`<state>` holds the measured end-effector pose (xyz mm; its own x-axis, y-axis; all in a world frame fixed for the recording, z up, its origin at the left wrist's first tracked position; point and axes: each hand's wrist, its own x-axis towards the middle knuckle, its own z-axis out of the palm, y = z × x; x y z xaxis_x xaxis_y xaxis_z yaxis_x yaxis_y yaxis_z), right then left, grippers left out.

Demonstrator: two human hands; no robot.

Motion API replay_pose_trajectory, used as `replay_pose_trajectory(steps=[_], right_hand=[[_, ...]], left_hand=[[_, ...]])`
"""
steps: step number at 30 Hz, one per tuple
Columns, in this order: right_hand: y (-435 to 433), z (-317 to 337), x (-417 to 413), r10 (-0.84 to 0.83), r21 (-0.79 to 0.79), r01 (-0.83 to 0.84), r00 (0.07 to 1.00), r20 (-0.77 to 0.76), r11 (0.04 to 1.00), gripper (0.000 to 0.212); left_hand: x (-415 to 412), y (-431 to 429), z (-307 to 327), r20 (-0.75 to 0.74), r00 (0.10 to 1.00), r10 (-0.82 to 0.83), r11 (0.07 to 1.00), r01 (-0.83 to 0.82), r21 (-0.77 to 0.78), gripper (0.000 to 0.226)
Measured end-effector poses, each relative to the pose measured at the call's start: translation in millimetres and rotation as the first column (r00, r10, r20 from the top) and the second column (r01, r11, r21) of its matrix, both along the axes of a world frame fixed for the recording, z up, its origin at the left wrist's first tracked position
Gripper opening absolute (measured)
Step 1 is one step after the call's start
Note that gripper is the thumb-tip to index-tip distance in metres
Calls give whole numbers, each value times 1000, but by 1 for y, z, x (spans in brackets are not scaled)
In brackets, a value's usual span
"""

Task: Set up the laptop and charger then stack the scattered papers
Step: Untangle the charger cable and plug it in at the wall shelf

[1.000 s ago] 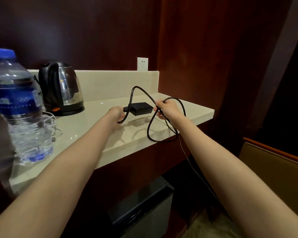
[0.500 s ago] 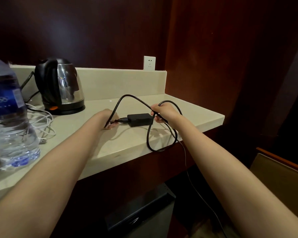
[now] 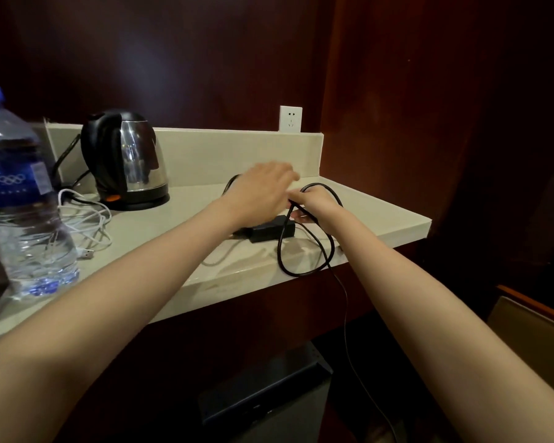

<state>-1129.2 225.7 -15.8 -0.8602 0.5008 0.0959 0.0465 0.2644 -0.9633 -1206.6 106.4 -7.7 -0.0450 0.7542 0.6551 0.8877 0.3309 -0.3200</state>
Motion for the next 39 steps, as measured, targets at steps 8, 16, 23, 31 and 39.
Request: replay_pose_trajectory(steps=[8,16,23,31,39], right_hand=[[20,-10,19,-71,-219,61,997,-37,974,19],[34,-4,41,-31,203,24,999,29,979,11],[33,-18,37,11,317,-76,980,201,945,18],[53,-10,20,-13,295,-29,990,139,955,21],[62,-10,-6,-43,364,-1,993,111,931,34]], left_hand=[[-3,16,-28,392,902,180,974,-108,-199,23],[-3,21,-29,680,687,256,950,-48,-309,27],[-6,46,-46,406,754,517,820,-300,-487,58],[-30,63,-38,455,704,546,838,-452,-305,47],[-57,73,-44,410,682,606,795,-493,-354,49]])
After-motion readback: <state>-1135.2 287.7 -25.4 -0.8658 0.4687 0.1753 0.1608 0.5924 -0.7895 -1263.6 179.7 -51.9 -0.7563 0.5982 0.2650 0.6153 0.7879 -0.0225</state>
